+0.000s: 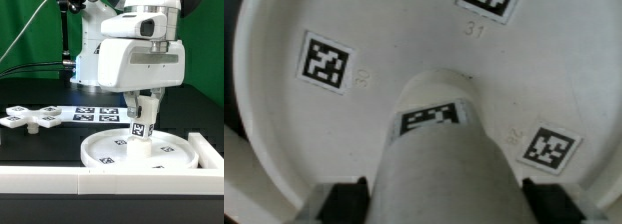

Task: Assemble round table

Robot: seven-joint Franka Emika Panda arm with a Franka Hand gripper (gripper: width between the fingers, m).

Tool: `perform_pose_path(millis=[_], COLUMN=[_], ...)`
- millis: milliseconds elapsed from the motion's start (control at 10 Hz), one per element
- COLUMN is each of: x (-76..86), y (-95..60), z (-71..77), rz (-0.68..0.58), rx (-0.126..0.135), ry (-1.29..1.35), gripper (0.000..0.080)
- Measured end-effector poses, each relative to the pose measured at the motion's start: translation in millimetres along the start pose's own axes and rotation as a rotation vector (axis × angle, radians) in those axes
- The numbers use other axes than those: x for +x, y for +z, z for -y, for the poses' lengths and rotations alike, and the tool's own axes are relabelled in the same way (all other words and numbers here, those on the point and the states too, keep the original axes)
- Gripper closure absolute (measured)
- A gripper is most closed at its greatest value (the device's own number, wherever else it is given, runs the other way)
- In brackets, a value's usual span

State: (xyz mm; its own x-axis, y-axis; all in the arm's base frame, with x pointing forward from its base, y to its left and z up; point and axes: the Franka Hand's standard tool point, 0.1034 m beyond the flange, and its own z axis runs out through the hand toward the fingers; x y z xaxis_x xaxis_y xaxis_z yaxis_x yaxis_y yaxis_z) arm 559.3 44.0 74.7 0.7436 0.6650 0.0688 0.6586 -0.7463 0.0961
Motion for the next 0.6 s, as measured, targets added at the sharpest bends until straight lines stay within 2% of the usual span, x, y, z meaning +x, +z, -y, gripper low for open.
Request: perform_pose_path(millis=[200,500,600], x=[-0.2,-4.7,-5.1], y=[0.2,2.3,2.4], z=[-0.1,0.1,-0.2], rz=[-0.002,-0.001,-0.002], rx=[0.004,0.044,0.05], ry=[0.1,0.493,0.582], gripper=[0.039,0.039,0.039])
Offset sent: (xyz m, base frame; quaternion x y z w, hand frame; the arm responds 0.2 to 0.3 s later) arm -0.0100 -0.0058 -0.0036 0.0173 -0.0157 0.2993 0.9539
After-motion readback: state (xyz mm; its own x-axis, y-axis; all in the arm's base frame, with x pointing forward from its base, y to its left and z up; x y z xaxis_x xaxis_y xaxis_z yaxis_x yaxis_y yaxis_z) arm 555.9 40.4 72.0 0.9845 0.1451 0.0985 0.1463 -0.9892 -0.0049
